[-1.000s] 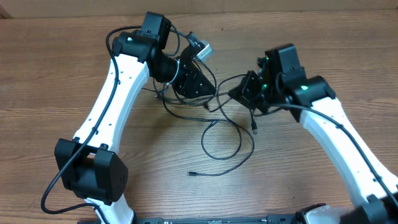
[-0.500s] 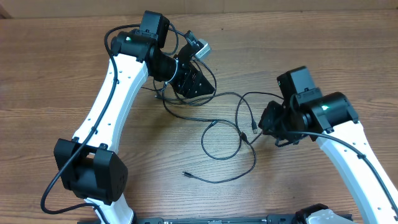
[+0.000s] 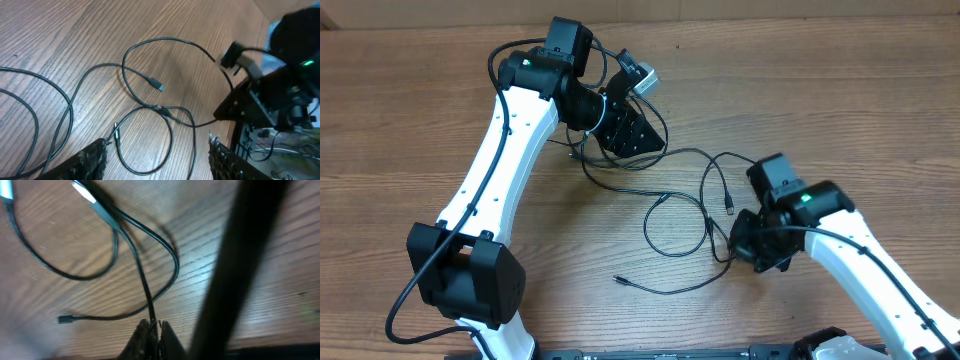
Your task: Untangle cables
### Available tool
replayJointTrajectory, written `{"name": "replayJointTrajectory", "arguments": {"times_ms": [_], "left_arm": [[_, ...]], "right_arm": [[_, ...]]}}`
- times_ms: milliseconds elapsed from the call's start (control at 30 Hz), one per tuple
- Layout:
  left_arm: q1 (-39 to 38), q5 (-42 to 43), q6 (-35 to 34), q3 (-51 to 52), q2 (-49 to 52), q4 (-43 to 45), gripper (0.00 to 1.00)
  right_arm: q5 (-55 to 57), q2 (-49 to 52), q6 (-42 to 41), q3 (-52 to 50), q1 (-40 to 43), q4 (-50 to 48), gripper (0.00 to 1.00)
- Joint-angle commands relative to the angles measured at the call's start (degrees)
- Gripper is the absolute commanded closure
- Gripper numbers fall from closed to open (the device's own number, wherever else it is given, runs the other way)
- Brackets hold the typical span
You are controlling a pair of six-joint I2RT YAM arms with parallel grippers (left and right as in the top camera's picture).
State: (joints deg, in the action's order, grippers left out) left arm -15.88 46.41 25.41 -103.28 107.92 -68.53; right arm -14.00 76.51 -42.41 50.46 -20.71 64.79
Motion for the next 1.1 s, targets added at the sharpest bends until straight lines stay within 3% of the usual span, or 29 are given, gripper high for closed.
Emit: {"name": "replayJointTrajectory", "arguments": {"times_ms": [0, 267, 400, 533, 667, 1067], "left_arm": [[0.11, -0.81, 0.07, -1.01, 0.42, 0.17, 0.34], [0.11, -0.81, 0.07, -1.01, 0.42, 1.33, 0.32], [0.11, -0.83, 0.07, -1.01, 0.42, 1.33, 0.32], [0.11, -1.46, 0.07, -1.01, 0.42, 1.29, 0.32], [0.11, -2.1, 0.07, -1.01, 0.42, 1.31, 0.32], [0.11, -2.1, 0.07, -1.01, 0.42, 1.51, 0.3]], "right_arm": [[-2.64, 0.0, -1.68, -4.5, -0.24, -2.95, 0.94], [-2.82, 0.07, 1.18, -7.65, -1.73, -10.8, 0.9], [-1.81, 0.11, 3.48, -7.72, -5.31, -13.7, 0.73], [4.22, 0.11, 0.02, -7.74, -6.45, -14.19, 0.64], [8.87, 0.11, 0.02, -7.76, -6.45, -13.97, 0.47], [11.45, 4.74, -3.04, -7.76, -6.45, -19.1, 0.37]]}}
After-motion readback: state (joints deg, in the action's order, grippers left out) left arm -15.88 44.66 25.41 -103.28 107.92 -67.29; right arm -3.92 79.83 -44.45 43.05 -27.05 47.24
